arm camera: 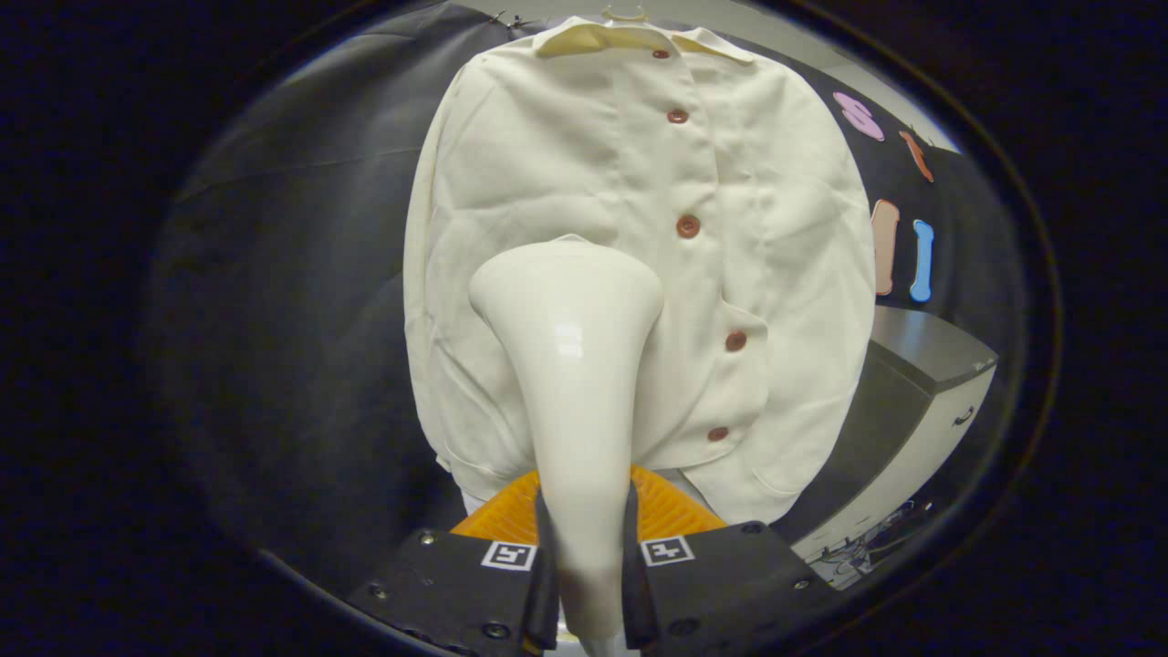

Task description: Iron the clothes twice with a garment steamer, once on the left side and once on the right side.

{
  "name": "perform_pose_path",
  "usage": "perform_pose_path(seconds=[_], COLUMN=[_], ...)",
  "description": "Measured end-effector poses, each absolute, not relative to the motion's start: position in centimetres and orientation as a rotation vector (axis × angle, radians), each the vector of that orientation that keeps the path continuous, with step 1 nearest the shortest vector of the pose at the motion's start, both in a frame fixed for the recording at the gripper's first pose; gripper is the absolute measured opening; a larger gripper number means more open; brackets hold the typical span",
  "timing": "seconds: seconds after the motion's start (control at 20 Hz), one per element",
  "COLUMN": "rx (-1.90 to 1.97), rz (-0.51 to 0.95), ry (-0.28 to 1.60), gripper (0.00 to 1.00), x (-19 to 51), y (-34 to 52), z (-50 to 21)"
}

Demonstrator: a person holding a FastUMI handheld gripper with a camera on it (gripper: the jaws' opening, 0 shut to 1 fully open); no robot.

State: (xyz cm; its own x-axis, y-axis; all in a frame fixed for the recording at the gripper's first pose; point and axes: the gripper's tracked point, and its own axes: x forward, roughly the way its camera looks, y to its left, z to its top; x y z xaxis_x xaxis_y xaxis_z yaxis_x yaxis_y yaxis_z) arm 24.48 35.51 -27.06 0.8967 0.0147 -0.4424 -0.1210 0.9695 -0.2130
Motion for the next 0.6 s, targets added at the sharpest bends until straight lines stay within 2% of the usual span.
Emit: perform_pose_path(seconds=[0.3,0.6], rx=[-0.230,-0.204], rz=[0.125,0.190], ry=[0.477,0.414], gripper=[0.27,0.27], x=[21.3,17.6], y=[34.6,34.5], z=[-26.8,-20.9])
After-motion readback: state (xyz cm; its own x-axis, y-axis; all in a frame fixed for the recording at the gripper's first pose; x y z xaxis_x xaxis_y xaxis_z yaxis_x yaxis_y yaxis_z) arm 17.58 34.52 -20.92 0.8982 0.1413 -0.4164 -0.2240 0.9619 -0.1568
